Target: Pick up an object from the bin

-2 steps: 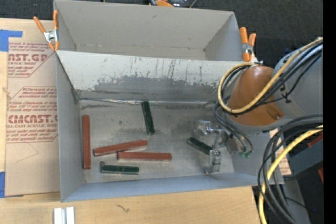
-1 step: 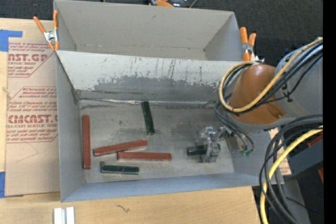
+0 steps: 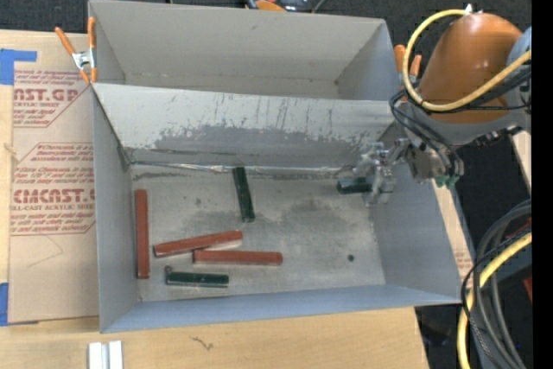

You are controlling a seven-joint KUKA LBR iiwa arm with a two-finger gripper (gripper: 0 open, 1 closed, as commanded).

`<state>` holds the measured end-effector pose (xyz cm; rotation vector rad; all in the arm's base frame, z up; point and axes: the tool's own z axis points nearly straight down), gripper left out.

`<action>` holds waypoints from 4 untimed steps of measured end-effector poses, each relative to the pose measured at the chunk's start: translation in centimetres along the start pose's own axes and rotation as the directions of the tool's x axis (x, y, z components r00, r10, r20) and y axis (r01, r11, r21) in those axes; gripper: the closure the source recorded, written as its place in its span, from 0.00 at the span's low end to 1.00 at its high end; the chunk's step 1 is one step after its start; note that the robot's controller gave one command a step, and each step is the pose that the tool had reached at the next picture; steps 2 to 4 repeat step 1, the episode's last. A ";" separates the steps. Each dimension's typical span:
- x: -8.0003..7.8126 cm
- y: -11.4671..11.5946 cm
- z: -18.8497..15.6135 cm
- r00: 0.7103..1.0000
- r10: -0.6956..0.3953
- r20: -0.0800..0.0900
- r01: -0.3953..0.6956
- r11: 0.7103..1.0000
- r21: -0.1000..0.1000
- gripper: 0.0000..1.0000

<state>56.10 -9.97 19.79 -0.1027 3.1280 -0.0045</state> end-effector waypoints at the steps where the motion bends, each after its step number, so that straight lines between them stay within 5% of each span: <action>1: -0.9 -2.8 -8.6 0.959 -0.285 -0.004 0.285 0.959 -0.002 1.00; 4: -0.9 -2.8 -8.6 0.959 -0.285 -0.004 0.285 0.959 -0.002 1.00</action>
Offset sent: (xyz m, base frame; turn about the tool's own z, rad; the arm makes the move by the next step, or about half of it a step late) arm 0.0083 -0.0272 0.0842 -0.2902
